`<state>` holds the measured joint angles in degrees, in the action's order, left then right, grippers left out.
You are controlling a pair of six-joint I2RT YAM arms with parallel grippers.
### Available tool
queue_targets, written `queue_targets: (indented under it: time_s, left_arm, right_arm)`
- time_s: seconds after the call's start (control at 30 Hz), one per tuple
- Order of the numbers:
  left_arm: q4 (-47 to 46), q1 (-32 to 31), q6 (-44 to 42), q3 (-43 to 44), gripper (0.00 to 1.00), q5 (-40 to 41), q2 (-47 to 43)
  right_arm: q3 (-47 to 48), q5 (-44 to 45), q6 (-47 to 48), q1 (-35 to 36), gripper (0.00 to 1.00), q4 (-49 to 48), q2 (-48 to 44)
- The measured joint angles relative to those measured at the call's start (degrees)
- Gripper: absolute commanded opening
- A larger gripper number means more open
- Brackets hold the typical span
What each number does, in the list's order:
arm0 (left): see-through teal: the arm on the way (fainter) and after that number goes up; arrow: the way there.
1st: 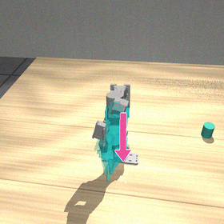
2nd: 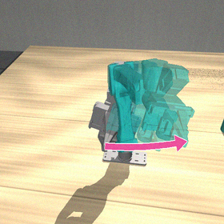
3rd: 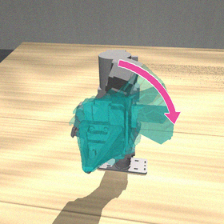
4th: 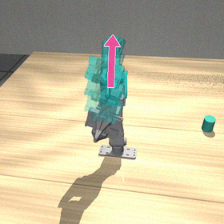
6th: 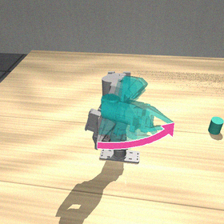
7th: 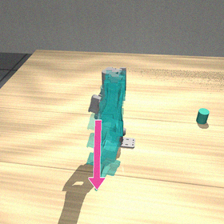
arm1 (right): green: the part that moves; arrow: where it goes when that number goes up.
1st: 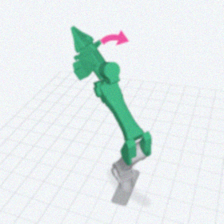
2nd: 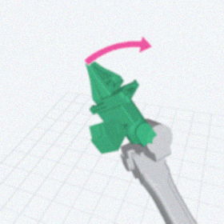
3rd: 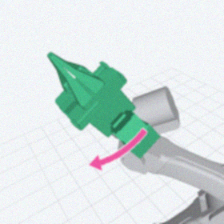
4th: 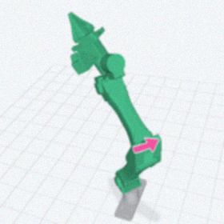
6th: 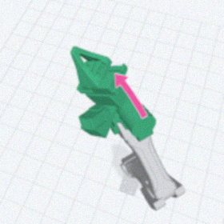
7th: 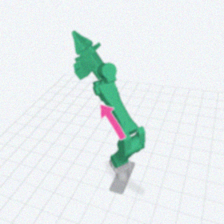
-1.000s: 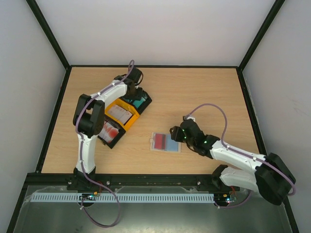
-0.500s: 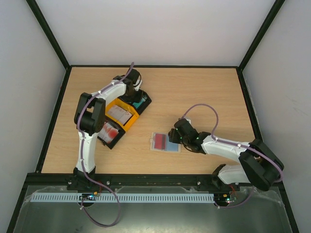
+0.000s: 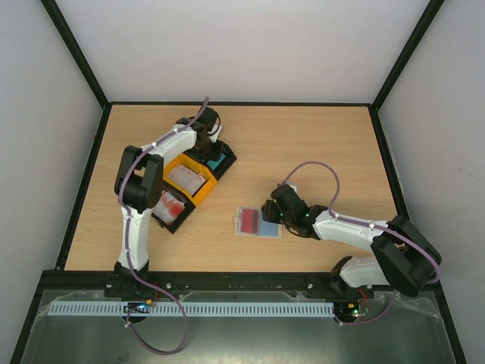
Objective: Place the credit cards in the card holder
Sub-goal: Pick up the credit card from the storage box.
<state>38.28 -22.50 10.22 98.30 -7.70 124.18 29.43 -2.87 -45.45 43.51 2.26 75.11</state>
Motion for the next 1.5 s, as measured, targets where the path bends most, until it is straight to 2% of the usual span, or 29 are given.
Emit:
queue_targets:
  time_s: [0.13, 0.3, 0.4, 0.9, 1.1, 1.17, 1.5]
  left_arm:
    - [1.0, -0.6, 0.6, 0.0, 0.32, 0.4, -0.9]
    - [2.1, -1.6, 1.4, -0.3, 0.20, 0.4, -2.4]
    - [3.1, -1.9, 1.9, -0.4, 0.19, 0.4, -2.7]
    - [4.2, -1.9, 1.9, -0.4, 0.21, -1.0, -2.9]
    - [4.5, -1.9, 1.3, 0.0, 0.11, -1.7, -2.6]
    - [4.6, -1.9, 0.7, 0.3, 0.04, -1.9, -2.5]
    - [4.7, -2.0, -1.0, 0.7, 0.02, 0.6, -2.7]
  right_arm:
    - [0.0, 0.0, 0.0, 0.0, 0.61, 0.0, 0.0]
    - [0.0, 0.0, 0.0, 0.0, 0.61, 0.0, 0.0]
    - [0.0, 0.0, 0.0, 0.0, 0.61, 0.0, 0.0]
    - [0.0, 0.0, 0.0, 0.0, 0.61, 0.0, -0.1]
    - [0.0, 0.0, 0.0, 0.0, 0.61, 0.0, -0.1]
    - [0.0, 0.0, 0.0, 0.0, 0.61, 0.0, -0.1]
    - [0.0, 0.1, 0.0, 0.0, 0.61, 0.0, -0.1]
